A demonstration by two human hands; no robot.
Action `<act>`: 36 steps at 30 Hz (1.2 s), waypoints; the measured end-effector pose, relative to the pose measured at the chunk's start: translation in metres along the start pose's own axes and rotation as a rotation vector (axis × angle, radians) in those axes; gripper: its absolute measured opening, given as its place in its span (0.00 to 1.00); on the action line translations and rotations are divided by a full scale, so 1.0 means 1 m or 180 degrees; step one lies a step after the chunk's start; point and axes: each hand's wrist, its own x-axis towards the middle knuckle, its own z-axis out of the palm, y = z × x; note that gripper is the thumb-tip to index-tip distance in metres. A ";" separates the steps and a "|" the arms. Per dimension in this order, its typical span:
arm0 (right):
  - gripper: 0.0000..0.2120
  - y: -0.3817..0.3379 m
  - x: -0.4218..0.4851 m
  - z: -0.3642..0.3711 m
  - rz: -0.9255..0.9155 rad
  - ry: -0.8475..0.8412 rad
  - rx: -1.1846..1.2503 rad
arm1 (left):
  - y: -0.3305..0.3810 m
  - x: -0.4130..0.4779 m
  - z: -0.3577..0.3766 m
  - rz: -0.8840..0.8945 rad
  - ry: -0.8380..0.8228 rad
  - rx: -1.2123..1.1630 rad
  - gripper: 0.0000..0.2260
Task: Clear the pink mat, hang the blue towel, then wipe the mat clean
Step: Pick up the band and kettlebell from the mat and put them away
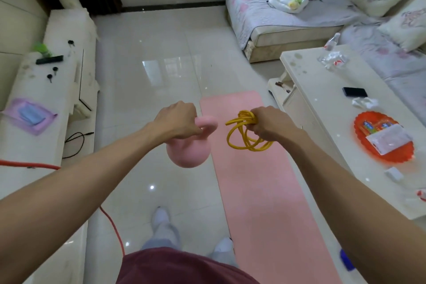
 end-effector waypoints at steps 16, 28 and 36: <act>0.07 -0.141 0.124 -0.012 0.0297 0.0101 0.0038 | -0.178 0.091 -0.063 0.0164 0.0168 0.0063 0.19; 0.06 -0.143 0.292 -0.035 0.0095 0.0000 0.0241 | -0.234 0.226 -0.090 -0.0386 0.0139 -0.0076 0.18; 0.07 -0.121 0.436 -0.082 -0.0227 -0.0173 0.0141 | -0.248 0.342 -0.121 -0.0903 -0.0053 -0.0247 0.16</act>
